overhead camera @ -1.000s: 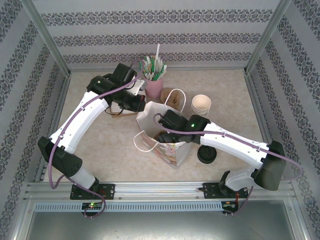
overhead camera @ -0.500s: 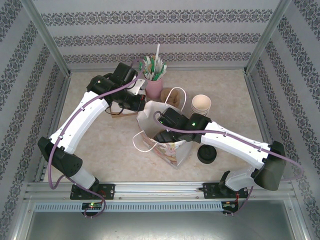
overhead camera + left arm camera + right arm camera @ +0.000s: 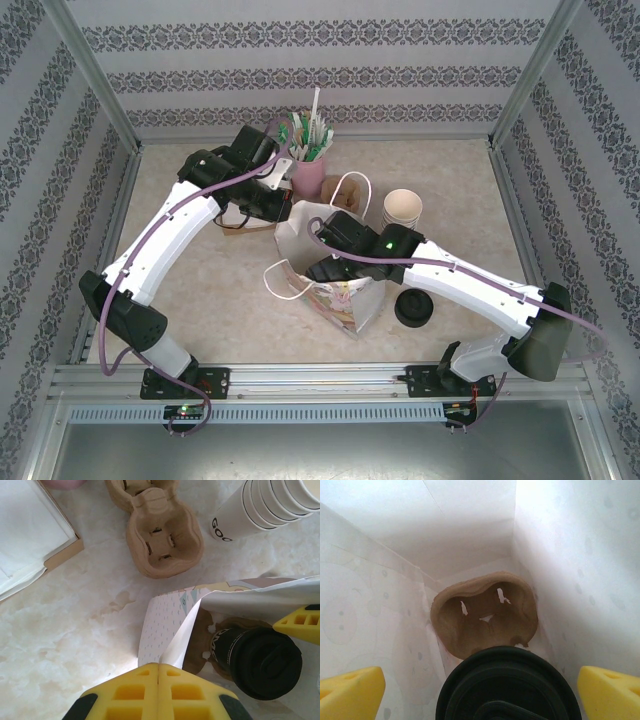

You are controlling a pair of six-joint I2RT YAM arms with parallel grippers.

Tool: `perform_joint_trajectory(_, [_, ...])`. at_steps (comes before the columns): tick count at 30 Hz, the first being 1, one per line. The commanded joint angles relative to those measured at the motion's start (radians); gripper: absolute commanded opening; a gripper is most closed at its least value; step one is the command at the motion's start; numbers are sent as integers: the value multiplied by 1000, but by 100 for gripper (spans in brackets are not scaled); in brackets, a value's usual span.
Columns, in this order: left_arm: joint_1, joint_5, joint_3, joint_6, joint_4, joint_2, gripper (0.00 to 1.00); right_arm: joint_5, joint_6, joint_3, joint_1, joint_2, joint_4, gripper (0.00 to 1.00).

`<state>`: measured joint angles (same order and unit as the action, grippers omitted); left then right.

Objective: Pack the takeout coffee

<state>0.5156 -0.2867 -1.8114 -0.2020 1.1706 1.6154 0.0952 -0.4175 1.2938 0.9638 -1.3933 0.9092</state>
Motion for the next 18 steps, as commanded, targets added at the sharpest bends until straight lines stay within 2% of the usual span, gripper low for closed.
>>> perform_joint_trajectory(1, [7, 46, -34, 22, 25, 6, 2, -11, -13, 36, -8, 3, 22, 98])
perform_joint_trajectory(18, [11, 92, -53, 31, 39, 17, 4, -15, -15, 89, -7, 30, 28, 98])
